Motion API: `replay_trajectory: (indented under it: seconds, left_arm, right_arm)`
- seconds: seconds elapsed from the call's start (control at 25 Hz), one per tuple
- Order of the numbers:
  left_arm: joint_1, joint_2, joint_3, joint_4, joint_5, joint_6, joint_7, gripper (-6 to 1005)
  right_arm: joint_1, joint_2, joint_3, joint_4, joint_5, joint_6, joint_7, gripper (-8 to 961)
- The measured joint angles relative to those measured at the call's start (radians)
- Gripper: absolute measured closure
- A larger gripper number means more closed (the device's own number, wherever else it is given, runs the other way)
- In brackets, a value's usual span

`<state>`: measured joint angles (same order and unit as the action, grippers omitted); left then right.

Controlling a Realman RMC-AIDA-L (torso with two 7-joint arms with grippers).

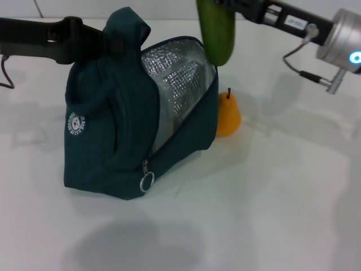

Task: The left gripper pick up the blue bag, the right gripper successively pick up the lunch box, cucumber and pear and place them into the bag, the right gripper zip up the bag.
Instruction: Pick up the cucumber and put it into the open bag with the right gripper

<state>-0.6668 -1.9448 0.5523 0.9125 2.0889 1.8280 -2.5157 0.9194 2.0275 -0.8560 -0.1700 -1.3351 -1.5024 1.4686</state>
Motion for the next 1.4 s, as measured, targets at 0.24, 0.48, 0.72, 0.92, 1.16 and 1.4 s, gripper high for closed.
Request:
replay_trajectory:
  seconds: [0.24,0.48,0.72,0.92,1.16,1.4]
  left_arm:
    - [0.002,0.0,0.0,0.0,-0.003,0.001,0.002,958]
    - [0.002,-0.002,0.0,0.0,-0.004,0.002,0.003,958]
    - [-0.002,-0.002,-0.005,0.0,-0.006,0.0,0.003,958]
    - [-0.005,-0.002,-0.006,0.0,-0.007,-0.002,0.002,958]
    - [-0.008,-0.002,-0.008,0.0,-0.007,-0.005,0.0,958]
    - [-0.01,-0.002,-0.008,0.0,-0.007,-0.006,-0.003,958]
  right_arm:
    - [0.076,0.0,-0.009,0.108,0.017,0.044,-0.045,335]
    - [0.13,0.0,-0.01,0.202,0.005,0.089,-0.099,325]
    - [0.148,0.0,0.0,0.277,-0.023,0.117,-0.158,314]
    - [0.134,0.0,0.001,0.294,-0.027,0.128,-0.179,306]
    - [0.115,0.0,-0.001,0.287,-0.05,0.114,-0.179,295]
    - [0.112,0.0,-0.007,0.286,-0.059,0.117,-0.18,285]
